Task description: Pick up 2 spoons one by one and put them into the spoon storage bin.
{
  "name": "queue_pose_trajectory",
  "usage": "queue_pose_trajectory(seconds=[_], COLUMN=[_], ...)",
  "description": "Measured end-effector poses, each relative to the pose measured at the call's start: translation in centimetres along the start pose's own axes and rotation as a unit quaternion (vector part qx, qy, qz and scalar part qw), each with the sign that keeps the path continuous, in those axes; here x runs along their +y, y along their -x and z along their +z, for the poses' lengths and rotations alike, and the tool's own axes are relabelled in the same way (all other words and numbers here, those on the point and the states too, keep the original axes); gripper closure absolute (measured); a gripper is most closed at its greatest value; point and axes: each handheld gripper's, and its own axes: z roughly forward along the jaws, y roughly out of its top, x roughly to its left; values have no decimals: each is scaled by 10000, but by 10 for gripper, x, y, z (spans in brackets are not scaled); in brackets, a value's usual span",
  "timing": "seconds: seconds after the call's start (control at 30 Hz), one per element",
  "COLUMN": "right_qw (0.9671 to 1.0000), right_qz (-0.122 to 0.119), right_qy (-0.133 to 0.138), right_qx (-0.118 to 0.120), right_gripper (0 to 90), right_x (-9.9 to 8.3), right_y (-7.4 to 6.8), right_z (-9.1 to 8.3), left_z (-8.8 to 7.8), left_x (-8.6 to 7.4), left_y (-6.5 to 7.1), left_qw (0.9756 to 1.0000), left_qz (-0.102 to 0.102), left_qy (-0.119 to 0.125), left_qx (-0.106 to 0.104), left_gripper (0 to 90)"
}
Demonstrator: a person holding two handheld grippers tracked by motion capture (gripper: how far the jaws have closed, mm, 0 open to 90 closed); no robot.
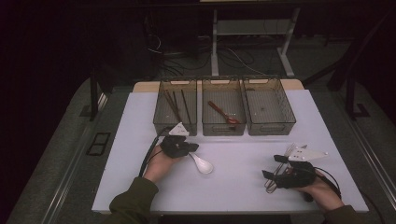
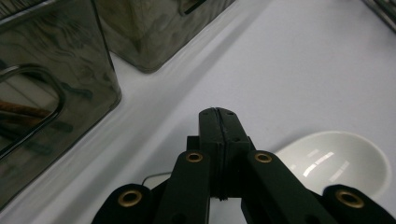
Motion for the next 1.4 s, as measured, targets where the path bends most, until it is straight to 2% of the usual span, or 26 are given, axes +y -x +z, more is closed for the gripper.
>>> queue_pose_trajectory(seconds=[0.17,0.23,0.27,0.33,0.4,0.7,0.8,1.07,1.1,1.27,1.33,1.4], right_qw=[10000,10000,10000,10000,10000,10000,10000,10000,10000,10000,10000,10000], right_qz=[-2,-36,-38,-30,-39,-22,-4,19,20,-6,-11,-14], right_qy=[-9,2,5,-4,-12,14,7,-6,-3,3,0,1], right_qx=[29,32,37,38,40,-13,6,12,12,18,1,-7], right_gripper=[189,189,189,189,189,189,189,189,189,189,189,189], right_x=[0,1,1,1,0,1,0,0,0,0,0,0], right_y=[0,0,0,0,0,3,2,2,3,2,2,2], right_z=[1,1,1,1,1,-1,-1,0,0,-1,-1,-2], left_z=[7,8,8,7,4,-13,-18,-26,-27,-32,-34,-36], left_x=[1,-1,-2,-2,-3,-16,-20,-27,-28,-30,-29,-28], left_y=[0,0,1,1,0,3,6,12,14,14,15,14], left_qw=[9999,9996,9994,9995,9991,9984,9981,9978,9980,9981,9987,9990], left_qz=[48,134,100,60,145,63,109,57,-4,32,-47,-34], left_qy=[-156,-255,-332,-319,-396,-561,-609,-651,-621,-609,-493,-430], left_qx=[20,54,68,54,68,-10,-36,-122,-107,-101,-87,-95], left_gripper=[887,886,887,886,886,886,886,884,883,870,863,847])
